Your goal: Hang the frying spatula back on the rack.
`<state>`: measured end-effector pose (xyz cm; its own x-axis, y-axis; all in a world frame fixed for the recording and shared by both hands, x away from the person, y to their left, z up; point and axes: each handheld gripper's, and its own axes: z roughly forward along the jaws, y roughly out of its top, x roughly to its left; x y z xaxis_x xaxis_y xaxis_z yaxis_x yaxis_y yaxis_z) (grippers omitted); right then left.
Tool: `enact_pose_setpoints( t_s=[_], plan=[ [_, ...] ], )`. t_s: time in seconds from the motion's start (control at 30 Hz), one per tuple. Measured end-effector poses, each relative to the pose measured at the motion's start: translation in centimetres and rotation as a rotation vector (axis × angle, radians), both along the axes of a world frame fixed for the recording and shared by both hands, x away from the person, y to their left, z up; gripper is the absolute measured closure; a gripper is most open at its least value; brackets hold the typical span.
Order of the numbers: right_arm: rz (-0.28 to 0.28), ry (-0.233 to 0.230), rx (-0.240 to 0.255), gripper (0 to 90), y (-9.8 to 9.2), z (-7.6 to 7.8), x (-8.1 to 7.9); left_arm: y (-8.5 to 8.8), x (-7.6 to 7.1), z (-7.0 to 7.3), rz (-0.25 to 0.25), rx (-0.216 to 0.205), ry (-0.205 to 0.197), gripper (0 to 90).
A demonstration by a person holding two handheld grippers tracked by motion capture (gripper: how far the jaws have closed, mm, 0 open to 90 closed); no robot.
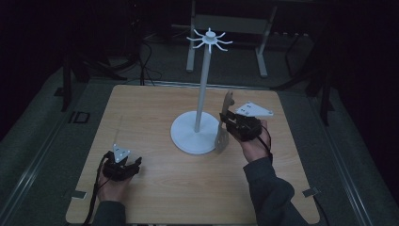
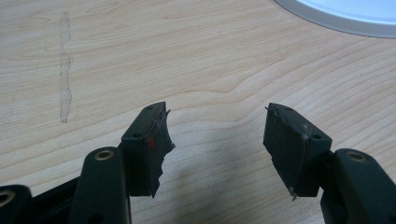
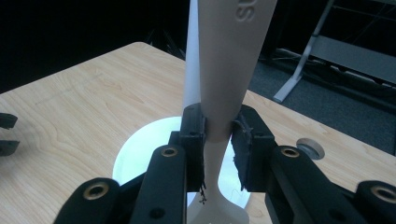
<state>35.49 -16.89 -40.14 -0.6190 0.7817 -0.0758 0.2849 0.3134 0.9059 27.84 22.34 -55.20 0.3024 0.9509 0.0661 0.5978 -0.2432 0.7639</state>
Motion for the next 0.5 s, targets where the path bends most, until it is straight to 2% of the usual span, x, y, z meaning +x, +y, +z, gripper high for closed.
enact_pose_setpoints(
  t_s=[0.5],
  plan=[
    [0.01,-0.01,0.025,75.0,0.6,1.2,0.4,0.0,0.0,0.0,0.001,-0.001,-0.001,40.1]
  ],
)
